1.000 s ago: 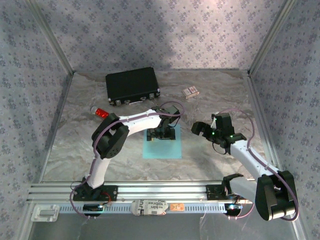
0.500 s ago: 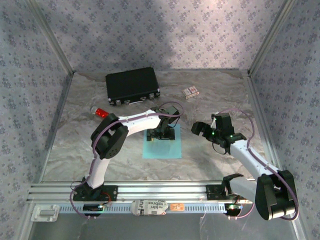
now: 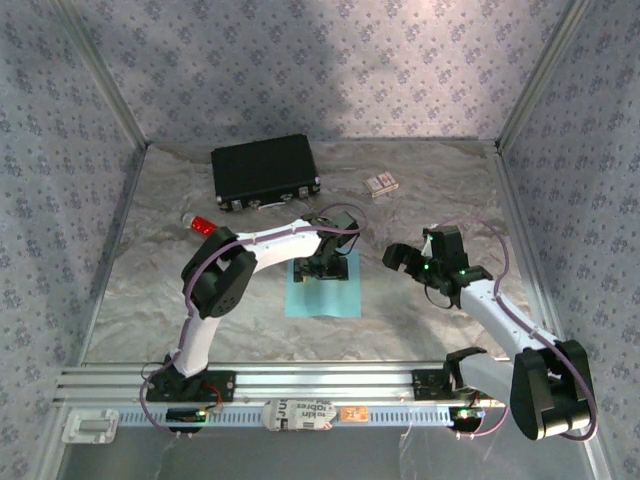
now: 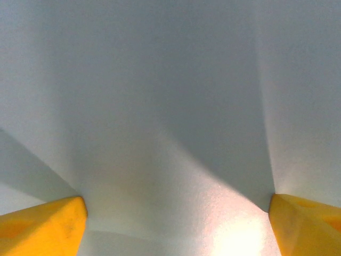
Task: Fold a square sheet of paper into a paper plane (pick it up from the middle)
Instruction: First fold the square sheet of paper in half at the center of the table.
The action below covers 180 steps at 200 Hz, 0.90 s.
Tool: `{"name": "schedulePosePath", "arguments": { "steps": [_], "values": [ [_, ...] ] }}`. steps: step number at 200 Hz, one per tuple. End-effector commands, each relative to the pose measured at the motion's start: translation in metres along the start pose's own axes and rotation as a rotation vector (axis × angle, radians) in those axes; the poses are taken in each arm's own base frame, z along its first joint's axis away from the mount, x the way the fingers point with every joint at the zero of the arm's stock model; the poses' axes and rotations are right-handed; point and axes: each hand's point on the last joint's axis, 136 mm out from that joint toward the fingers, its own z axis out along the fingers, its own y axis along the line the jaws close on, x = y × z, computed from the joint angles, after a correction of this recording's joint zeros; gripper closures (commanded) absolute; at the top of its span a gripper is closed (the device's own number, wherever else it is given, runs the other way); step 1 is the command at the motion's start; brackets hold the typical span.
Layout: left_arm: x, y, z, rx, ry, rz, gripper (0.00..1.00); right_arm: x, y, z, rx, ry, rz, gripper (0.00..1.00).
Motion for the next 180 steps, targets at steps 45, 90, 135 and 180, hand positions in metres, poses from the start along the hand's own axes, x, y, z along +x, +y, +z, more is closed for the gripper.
{"name": "schedulePosePath", "arguments": {
  "steps": [45,90,135,180],
  "values": [
    [0.018,-0.003,0.021,0.019,0.067,0.052,0.22,-0.003,-0.005,-0.001,0.021,-0.016,0.016,0.01],
    [0.01,-0.014,0.011,0.078,0.019,0.088,0.36,-0.007,-0.009,-0.002,0.05,-0.036,0.029,0.01],
    [0.008,-0.024,0.008,0.128,0.012,0.099,0.47,-0.016,-0.008,-0.01,0.062,-0.085,0.066,0.01],
    [0.003,-0.041,-0.008,0.238,-0.032,0.108,0.53,-0.022,-0.011,-0.019,0.08,-0.134,0.068,0.01]
  ]
}}
